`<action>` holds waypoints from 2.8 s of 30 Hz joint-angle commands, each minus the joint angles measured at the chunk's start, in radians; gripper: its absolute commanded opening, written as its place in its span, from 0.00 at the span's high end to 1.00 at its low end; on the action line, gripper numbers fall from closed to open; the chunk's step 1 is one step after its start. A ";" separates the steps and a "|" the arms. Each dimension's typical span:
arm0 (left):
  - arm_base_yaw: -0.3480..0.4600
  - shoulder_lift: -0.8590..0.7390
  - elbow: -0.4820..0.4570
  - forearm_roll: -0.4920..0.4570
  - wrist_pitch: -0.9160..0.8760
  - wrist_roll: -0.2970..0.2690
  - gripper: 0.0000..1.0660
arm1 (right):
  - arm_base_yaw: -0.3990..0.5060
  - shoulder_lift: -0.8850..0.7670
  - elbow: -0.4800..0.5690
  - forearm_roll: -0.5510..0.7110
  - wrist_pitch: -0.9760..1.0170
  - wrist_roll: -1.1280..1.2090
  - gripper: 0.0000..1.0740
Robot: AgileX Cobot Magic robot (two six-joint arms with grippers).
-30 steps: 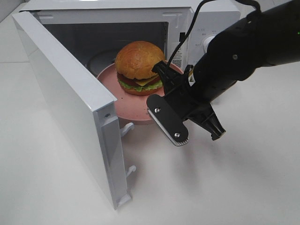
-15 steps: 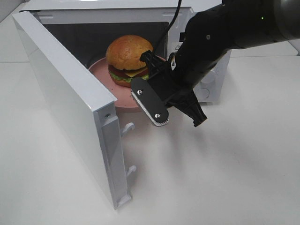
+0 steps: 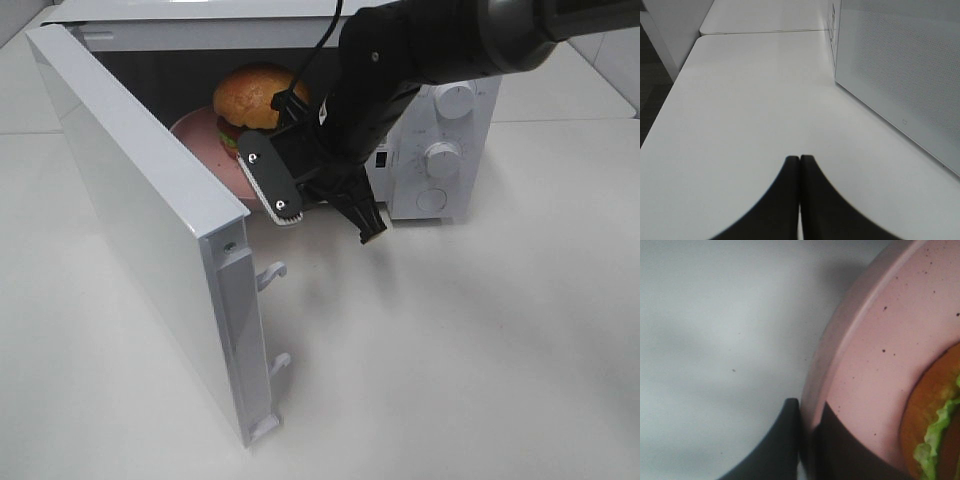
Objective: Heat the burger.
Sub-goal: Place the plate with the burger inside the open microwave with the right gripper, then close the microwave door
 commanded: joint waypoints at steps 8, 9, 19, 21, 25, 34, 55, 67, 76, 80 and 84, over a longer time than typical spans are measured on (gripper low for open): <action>-0.005 -0.020 0.003 -0.010 -0.009 -0.001 1.00 | -0.004 0.119 -0.250 0.001 0.060 0.147 1.00; -0.005 -0.020 0.003 -0.010 -0.009 -0.001 1.00 | -0.004 0.119 -0.250 0.001 0.060 0.147 1.00; -0.005 -0.020 0.003 -0.010 -0.009 -0.001 1.00 | -0.001 0.196 -0.364 0.002 0.093 0.330 1.00; -0.005 -0.020 0.003 -0.010 -0.009 -0.001 1.00 | -0.001 0.196 -0.364 0.001 0.091 0.362 1.00; -0.005 -0.020 0.003 -0.010 -0.009 -0.001 1.00 | -0.001 0.196 -0.364 0.001 0.091 0.393 1.00; -0.005 -0.020 0.003 -0.010 -0.009 -0.001 1.00 | -0.001 0.196 -0.364 0.001 0.096 0.398 0.90; -0.005 -0.020 0.003 -0.010 -0.009 -0.001 1.00 | -0.001 0.163 -0.364 0.008 0.106 0.764 0.54; -0.005 -0.020 0.003 -0.010 -0.009 -0.001 1.00 | -0.001 0.151 -0.364 0.010 0.207 0.952 0.50; -0.005 -0.020 0.003 -0.010 -0.009 -0.001 1.00 | -0.001 0.150 -0.364 0.010 0.304 1.179 0.32; -0.005 -0.020 0.003 -0.010 -0.009 -0.001 1.00 | -0.001 0.141 -0.364 0.010 0.369 1.272 0.32; -0.005 -0.020 0.003 -0.010 -0.009 -0.001 1.00 | -0.001 0.124 -0.364 0.010 0.383 1.297 0.32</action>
